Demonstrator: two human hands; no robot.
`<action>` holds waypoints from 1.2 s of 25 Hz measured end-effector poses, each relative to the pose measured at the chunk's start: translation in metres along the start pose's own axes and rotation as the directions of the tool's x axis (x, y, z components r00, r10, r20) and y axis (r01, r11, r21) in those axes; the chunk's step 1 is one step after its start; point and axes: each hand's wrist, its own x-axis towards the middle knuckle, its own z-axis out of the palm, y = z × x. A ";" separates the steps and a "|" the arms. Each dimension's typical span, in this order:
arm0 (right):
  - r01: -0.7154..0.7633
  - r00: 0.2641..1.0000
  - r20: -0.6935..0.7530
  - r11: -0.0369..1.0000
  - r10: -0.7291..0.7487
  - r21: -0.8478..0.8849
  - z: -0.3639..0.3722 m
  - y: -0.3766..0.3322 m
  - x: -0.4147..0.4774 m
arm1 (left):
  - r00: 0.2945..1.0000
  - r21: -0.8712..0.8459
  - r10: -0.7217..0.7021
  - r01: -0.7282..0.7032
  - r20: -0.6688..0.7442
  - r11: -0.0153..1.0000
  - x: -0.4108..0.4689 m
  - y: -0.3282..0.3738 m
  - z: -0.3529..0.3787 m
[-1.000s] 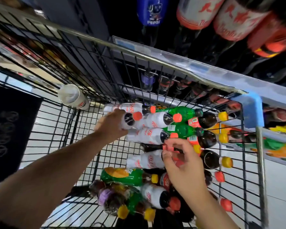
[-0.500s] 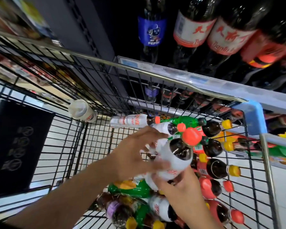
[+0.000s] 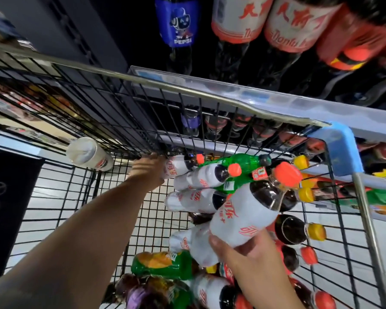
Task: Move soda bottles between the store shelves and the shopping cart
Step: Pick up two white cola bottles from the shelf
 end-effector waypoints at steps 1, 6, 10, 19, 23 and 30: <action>-0.015 1.000 0.022 1.000 0.015 0.011 -0.001 -0.002 -0.002 | 1.000 0.001 0.013 -0.013 -0.014 1.000 -0.006 0.002 0.002; -0.049 0.998 0.028 0.999 0.049 0.010 -0.006 -0.015 -0.010 | 0.992 -0.448 -0.126 0.101 -0.027 0.889 -0.063 0.006 0.001; -0.031 0.999 0.032 0.999 0.031 0.024 -0.009 -0.030 -0.014 | 0.984 -0.702 -0.178 0.120 -0.010 0.702 -0.115 0.021 -0.032; 0.140 0.990 -0.018 0.989 -0.139 0.046 -0.021 -0.110 -0.056 | 0.999 -0.996 -0.032 -0.035 -0.038 0.079 -0.220 0.085 -0.162; 0.226 0.973 -0.050 0.972 -0.223 0.061 -0.029 -0.153 -0.090 | 0.999 -0.996 0.045 -0.018 -0.023 -0.090 -0.266 0.109 -0.212; 0.353 0.935 -0.042 0.933 -0.351 0.069 -0.048 -0.213 -0.158 | 0.969 -0.936 0.232 0.005 -0.082 -0.351 -0.313 0.146 -0.274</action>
